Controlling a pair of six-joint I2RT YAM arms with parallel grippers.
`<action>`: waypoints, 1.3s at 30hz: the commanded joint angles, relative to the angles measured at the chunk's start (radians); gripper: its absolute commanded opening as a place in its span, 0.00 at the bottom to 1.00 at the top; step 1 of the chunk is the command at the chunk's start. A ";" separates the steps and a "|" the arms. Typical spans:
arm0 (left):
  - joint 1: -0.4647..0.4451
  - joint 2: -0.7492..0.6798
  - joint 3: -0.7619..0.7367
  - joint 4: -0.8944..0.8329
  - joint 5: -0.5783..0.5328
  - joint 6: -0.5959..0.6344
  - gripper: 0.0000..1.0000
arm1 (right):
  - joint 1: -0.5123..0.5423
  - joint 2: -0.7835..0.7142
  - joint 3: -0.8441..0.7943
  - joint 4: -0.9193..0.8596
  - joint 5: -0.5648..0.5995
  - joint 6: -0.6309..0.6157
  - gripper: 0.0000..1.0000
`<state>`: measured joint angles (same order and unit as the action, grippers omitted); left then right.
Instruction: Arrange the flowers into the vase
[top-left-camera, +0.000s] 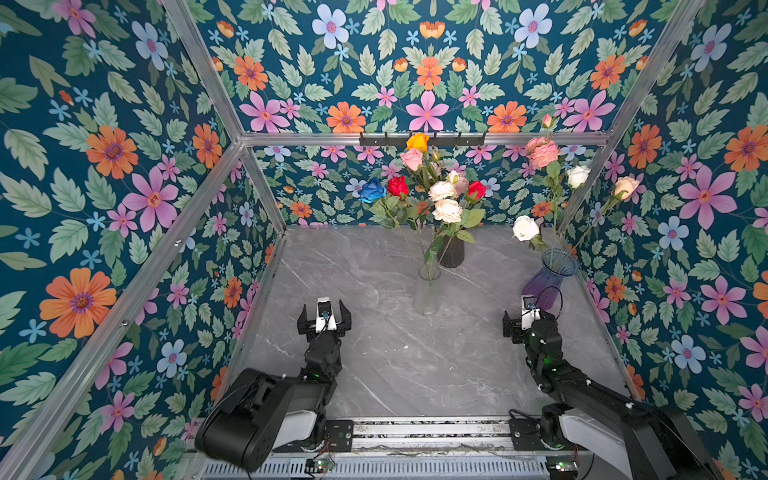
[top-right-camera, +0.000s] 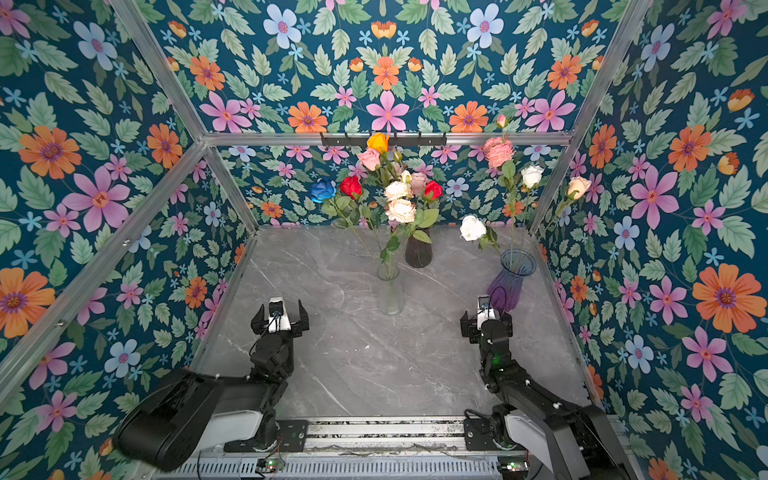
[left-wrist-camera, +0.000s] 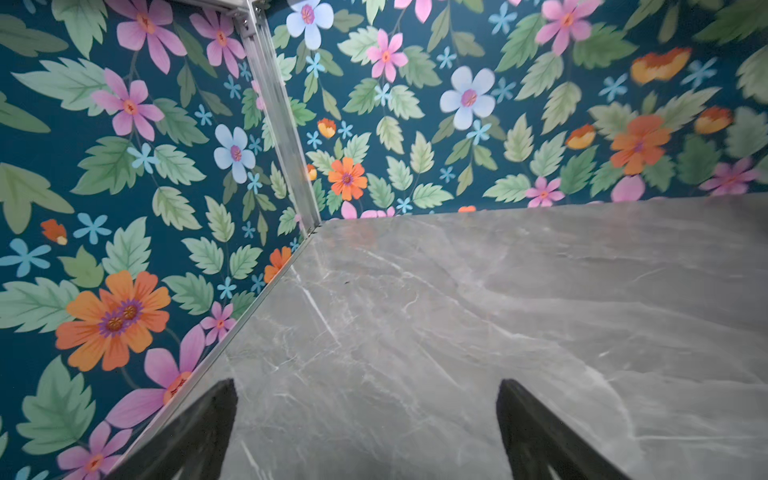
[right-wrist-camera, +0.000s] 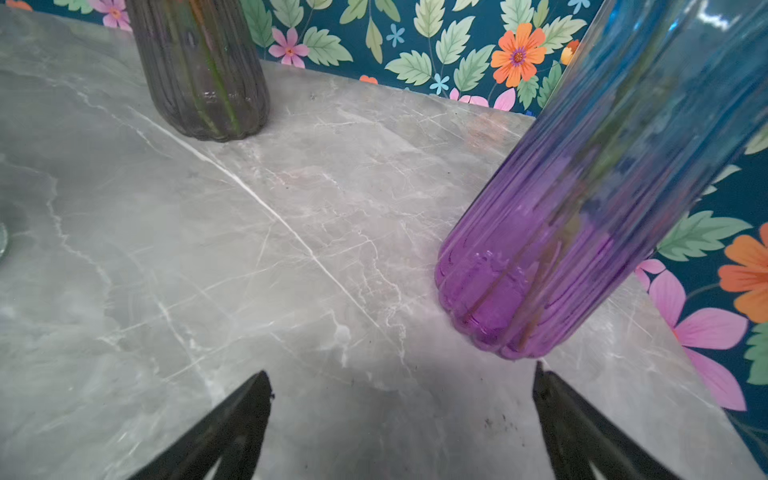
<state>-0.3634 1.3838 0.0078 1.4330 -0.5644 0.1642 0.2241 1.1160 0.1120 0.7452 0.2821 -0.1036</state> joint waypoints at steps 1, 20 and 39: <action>0.021 0.094 0.006 0.229 0.003 0.031 1.00 | -0.008 0.128 0.010 0.341 -0.056 -0.032 0.99; 0.313 0.244 0.221 -0.045 0.298 -0.180 1.00 | -0.186 0.327 0.157 0.233 -0.153 0.125 0.99; 0.311 0.238 0.262 -0.138 0.304 -0.183 1.00 | -0.207 0.323 0.180 0.175 -0.184 0.140 0.99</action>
<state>-0.0532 1.6218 0.2642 1.2999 -0.2653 -0.0185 0.0166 1.4422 0.2882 0.9169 0.1055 0.0261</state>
